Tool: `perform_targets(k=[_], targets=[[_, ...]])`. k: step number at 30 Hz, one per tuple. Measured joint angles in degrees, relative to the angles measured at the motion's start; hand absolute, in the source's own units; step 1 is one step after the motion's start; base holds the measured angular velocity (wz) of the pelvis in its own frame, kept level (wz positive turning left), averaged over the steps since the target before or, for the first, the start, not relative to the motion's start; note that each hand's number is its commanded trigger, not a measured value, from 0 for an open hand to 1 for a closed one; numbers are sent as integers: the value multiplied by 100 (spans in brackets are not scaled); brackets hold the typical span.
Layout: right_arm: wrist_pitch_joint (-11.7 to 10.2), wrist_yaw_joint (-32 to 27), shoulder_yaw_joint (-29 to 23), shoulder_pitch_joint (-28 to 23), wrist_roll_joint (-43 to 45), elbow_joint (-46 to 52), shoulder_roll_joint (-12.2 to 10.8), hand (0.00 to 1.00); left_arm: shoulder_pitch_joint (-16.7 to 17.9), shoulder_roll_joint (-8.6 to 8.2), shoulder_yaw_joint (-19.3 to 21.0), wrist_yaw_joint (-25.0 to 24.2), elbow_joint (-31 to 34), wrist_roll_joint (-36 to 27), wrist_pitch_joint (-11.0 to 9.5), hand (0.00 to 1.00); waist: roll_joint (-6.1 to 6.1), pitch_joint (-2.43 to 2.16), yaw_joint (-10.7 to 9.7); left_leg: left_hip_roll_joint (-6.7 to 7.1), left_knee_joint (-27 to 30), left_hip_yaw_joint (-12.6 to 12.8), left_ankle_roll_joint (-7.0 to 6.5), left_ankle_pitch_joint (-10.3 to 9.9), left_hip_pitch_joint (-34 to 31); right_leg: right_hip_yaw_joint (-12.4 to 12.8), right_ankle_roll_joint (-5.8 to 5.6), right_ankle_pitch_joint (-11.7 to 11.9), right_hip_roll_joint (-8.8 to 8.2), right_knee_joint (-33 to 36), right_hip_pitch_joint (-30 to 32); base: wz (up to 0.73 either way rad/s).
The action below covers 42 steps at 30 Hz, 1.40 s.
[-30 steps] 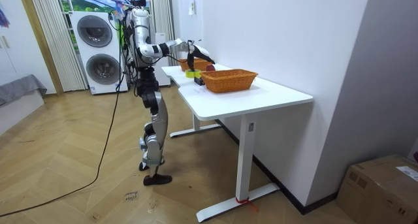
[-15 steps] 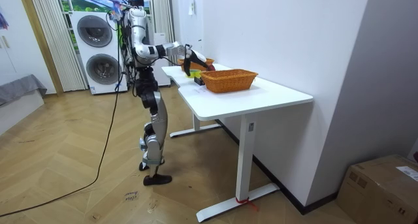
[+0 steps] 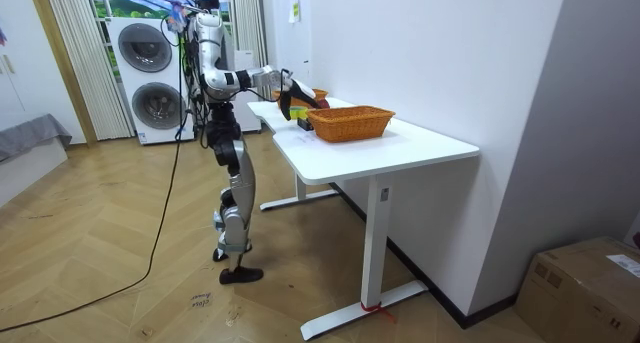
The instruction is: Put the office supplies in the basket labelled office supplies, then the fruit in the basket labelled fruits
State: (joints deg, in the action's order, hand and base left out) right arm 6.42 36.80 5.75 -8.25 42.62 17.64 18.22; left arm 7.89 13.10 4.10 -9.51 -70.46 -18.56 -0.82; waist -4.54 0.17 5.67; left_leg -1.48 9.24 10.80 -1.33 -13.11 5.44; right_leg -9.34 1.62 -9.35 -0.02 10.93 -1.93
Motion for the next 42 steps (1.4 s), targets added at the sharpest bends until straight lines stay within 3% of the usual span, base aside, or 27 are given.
perform_targets(k=[8,19,33,42], targets=[[113,-76,53,-2,279,-254,-10,0,-104,-15,4,-20,-17,6,27,0,23,6,53,-1,11,9,-1,-1,-8,-4,0,3,-1,0,-4,0],[124,-154,62,-7,399,-302,-11,0,-118,-22,25,-29,-47,3,176,0,48,2,69,-5,17,14,-2,-1,-23,3,2,17,3,-2,3,0],[122,-168,61,-4,542,-302,-9,0,-114,-52,25,-19,-47,3,181,0,101,-1,93,-6,5,13,-2,-1,-26,48,3,29,10,-5,1,0],[123,-169,50,83,540,-470,-75,0,-89,-45,28,-9,-16,6,180,0,50,-13,93,-5,9,12,-3,-1,-32,56,4,29,10,-13,1,0]])
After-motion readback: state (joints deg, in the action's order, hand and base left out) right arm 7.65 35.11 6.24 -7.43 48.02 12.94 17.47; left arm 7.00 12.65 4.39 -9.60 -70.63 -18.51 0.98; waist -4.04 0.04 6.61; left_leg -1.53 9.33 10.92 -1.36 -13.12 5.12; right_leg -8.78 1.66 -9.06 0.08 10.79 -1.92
